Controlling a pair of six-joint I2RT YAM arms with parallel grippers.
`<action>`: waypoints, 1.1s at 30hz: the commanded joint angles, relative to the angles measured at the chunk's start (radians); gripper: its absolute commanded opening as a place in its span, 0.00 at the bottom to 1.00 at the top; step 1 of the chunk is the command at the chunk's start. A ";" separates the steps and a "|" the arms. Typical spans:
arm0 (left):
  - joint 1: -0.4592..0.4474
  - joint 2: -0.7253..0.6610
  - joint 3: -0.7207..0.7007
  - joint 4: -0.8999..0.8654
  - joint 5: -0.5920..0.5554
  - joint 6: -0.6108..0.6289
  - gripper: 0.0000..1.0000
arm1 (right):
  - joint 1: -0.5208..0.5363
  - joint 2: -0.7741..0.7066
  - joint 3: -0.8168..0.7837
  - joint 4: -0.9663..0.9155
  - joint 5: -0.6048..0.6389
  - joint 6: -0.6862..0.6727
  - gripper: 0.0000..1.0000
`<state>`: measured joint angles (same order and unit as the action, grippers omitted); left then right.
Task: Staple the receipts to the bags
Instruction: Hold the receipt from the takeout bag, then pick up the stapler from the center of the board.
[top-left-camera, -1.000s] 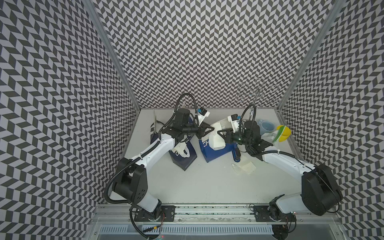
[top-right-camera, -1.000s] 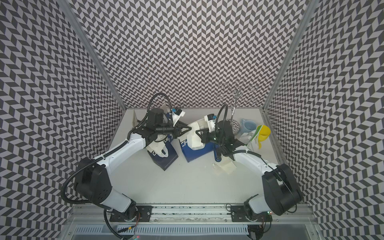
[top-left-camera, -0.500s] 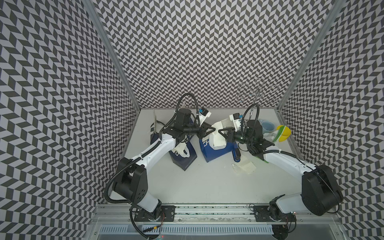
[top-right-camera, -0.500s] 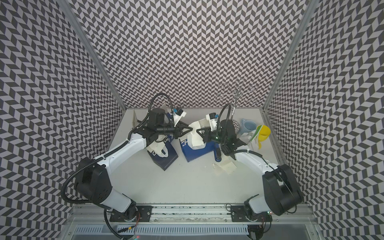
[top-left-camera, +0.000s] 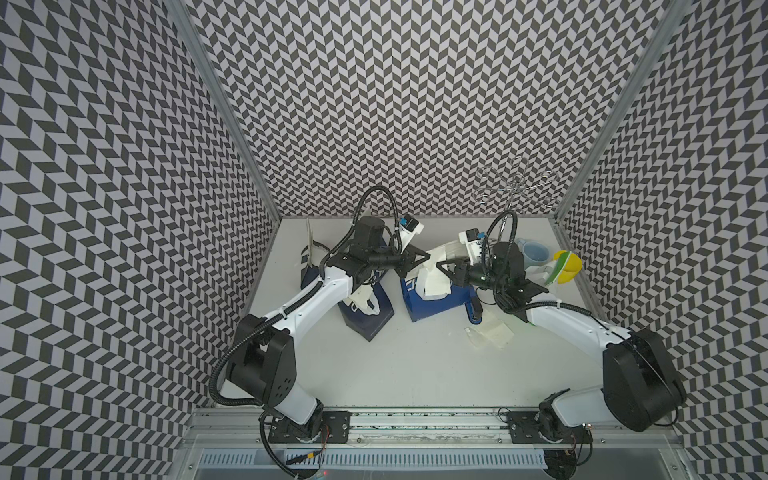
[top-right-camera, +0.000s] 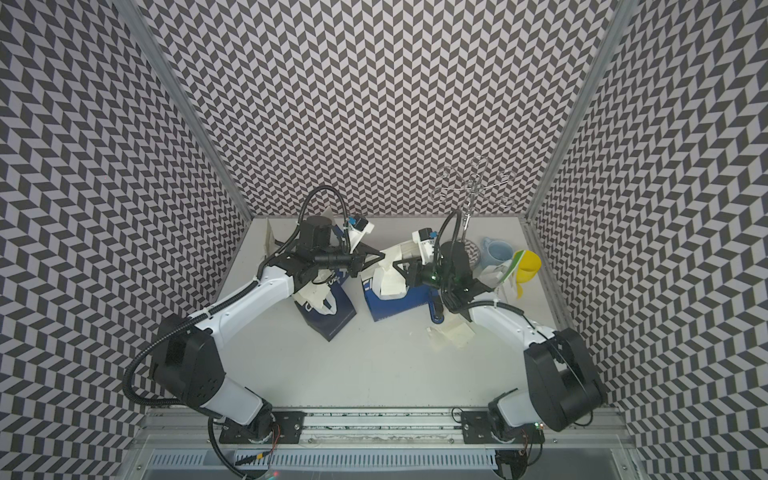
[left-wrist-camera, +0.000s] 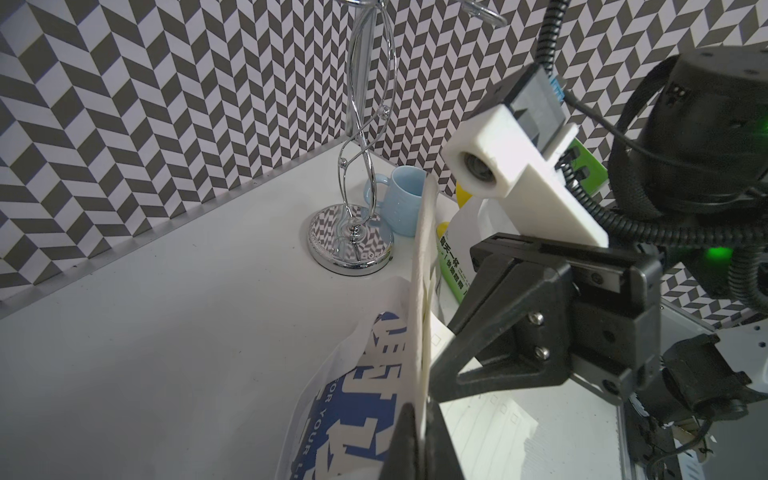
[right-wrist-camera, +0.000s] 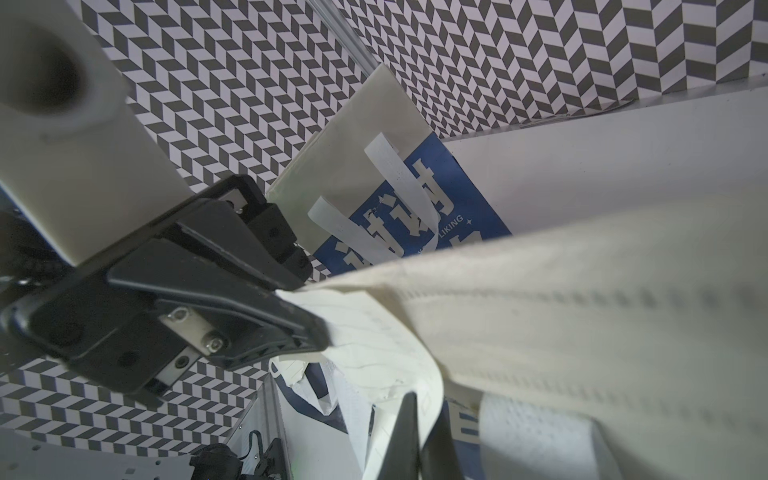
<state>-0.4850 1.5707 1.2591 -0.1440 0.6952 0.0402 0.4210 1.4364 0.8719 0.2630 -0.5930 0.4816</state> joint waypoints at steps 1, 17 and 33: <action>-0.008 -0.003 0.017 -0.015 -0.012 0.018 0.08 | -0.007 -0.019 -0.034 -0.008 0.011 0.024 0.00; -0.059 -0.007 0.011 -0.054 -0.228 -0.050 0.00 | -0.022 -0.280 -0.134 -0.321 0.755 0.011 0.63; -0.078 -0.073 0.066 -0.233 -0.412 -0.025 0.00 | -0.027 0.084 -0.079 -0.462 0.662 -0.051 0.57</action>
<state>-0.5564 1.5249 1.2907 -0.2771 0.3305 -0.0132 0.3958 1.5093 0.7620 -0.2340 0.0780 0.4438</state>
